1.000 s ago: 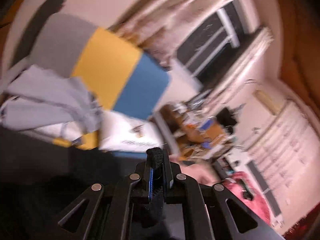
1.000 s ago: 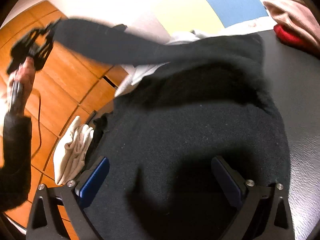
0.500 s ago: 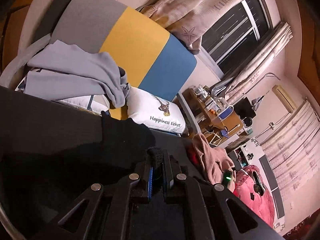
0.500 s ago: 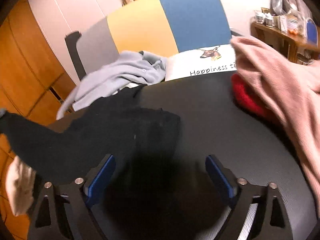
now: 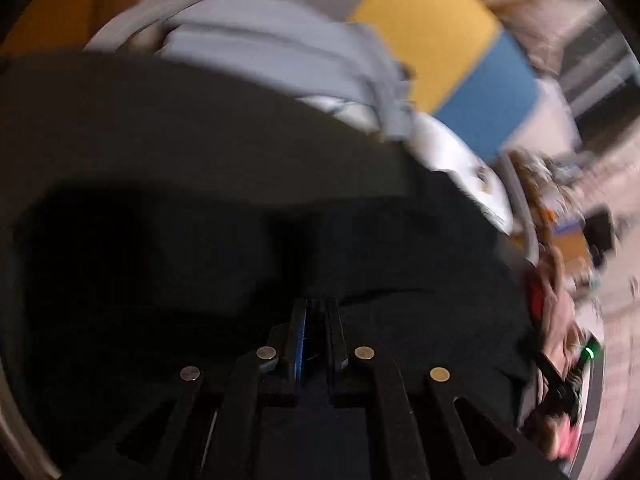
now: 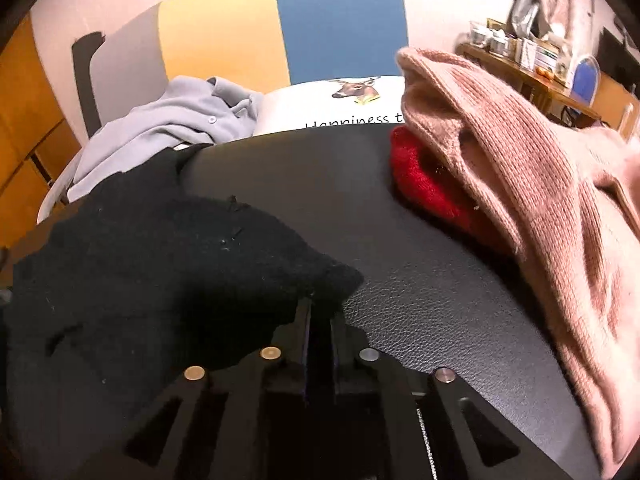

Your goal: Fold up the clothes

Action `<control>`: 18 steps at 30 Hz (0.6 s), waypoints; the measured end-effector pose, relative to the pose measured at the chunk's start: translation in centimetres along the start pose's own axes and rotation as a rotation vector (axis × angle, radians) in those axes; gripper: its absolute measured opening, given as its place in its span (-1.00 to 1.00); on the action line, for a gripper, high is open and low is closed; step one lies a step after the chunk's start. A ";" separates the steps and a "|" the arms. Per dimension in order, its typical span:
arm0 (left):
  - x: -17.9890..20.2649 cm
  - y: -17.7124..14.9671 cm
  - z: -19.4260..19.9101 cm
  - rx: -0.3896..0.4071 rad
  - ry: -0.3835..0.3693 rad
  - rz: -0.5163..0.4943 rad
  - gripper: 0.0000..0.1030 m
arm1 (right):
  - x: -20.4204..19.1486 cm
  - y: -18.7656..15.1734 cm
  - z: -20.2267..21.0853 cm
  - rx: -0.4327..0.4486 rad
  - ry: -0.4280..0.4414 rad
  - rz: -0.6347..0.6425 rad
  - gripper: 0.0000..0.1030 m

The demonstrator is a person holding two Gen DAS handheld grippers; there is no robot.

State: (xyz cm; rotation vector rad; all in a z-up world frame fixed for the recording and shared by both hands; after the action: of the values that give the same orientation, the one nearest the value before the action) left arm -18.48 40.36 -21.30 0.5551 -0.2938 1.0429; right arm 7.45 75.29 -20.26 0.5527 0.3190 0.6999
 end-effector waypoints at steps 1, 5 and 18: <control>-0.5 0.2 0.2 0.005 -0.072 0.066 -0.86 | 0.5 0.2 0.3 -0.001 0.014 -0.028 -0.45; 0.2 2.8 3.0 0.091 -0.208 0.091 -0.92 | 1.9 1.7 3.9 0.107 0.051 -0.084 -0.20; 2.8 0.6 1.3 0.013 -0.123 -0.125 -0.58 | -13.3 -5.3 3.3 -0.069 0.260 0.587 -0.24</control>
State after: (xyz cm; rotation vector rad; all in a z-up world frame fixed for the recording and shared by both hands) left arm -17.62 41.88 -18.72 0.6424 -0.3560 0.8920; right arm 2.00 61.62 -19.38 0.4912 0.3763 1.3524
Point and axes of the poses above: each gripper's, at about its wrist camera, not at the fingertips, and z roughly against the way its jaws point, x to its right, y to its top, the point moved 8 cm from there along -z, roughly the way its jaws point, and after that the axes turned 1 degree about -x, right-handed, at the moved point
